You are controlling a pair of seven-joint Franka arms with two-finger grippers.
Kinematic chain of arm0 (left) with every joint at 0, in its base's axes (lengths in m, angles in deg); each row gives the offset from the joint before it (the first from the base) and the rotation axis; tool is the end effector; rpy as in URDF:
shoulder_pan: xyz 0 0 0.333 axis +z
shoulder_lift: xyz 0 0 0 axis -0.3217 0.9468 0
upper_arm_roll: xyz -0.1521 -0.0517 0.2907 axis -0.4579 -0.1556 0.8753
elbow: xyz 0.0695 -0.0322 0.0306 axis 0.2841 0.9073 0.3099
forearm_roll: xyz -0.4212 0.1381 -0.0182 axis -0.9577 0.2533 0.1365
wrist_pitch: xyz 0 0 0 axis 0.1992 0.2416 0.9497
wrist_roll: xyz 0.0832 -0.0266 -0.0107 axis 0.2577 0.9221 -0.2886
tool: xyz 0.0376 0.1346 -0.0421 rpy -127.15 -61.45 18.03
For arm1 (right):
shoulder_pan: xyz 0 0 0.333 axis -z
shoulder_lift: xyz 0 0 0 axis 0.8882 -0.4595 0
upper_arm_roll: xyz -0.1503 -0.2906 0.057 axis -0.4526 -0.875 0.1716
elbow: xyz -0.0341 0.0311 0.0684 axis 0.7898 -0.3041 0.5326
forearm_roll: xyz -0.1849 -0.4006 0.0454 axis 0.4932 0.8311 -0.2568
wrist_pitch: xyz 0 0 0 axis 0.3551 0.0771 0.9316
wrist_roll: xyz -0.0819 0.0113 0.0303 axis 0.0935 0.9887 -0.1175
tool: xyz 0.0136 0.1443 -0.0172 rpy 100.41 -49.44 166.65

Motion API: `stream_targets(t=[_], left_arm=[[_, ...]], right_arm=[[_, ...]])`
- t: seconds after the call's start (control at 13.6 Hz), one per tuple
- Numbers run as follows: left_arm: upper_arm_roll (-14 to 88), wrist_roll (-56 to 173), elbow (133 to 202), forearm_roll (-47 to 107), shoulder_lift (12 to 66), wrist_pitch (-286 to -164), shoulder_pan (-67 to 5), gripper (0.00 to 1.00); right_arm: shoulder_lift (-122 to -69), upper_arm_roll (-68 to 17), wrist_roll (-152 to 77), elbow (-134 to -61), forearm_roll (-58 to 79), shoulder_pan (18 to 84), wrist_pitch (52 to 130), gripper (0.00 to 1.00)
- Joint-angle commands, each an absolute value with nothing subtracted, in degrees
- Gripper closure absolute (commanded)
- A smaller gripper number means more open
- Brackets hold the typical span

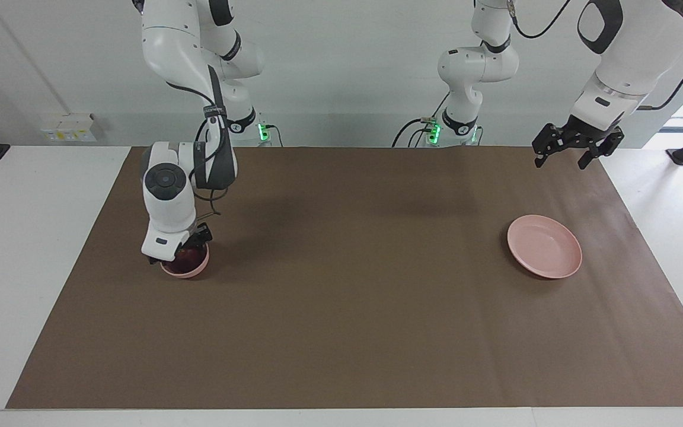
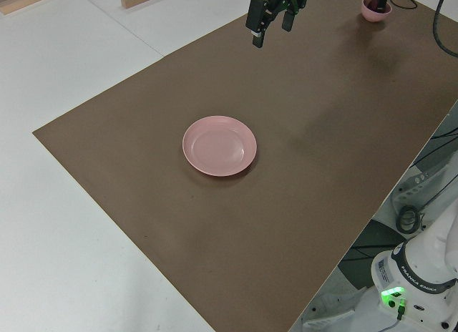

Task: Move apple from plate to bowl
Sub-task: 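Lower the apple into the pink bowl while the left gripper withdraws, then open the right gripper and withdraw it from the bowl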

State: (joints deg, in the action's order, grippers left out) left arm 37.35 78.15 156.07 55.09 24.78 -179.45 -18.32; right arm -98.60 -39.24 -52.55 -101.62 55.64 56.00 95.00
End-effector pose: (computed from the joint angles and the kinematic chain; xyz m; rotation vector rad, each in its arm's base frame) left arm 0.5839 -0.0221 0.5815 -3.1364 0.1740 0.0193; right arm 0.6612 -0.0163 0.2829 2.8018 0.7862 -0.1948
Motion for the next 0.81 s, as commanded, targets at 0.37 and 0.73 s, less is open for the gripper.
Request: stream_targets(t=[0.37, 0.73], left_arm=[[37.48, 78.06, 157.90, 54.45, 23.21, -180.06, -18.06, 0.00], [37.48, 78.06, 157.90, 54.45, 23.21, -180.06, -18.15, 0.00]], right_arm=[[-86.46, -38.88, -36.36, -96.71, 42.83, 56.67, 84.41, 0.00], [-80.39, -39.67, -28.24, -90.28, 39.72, 56.93, 69.99, 0.00]])
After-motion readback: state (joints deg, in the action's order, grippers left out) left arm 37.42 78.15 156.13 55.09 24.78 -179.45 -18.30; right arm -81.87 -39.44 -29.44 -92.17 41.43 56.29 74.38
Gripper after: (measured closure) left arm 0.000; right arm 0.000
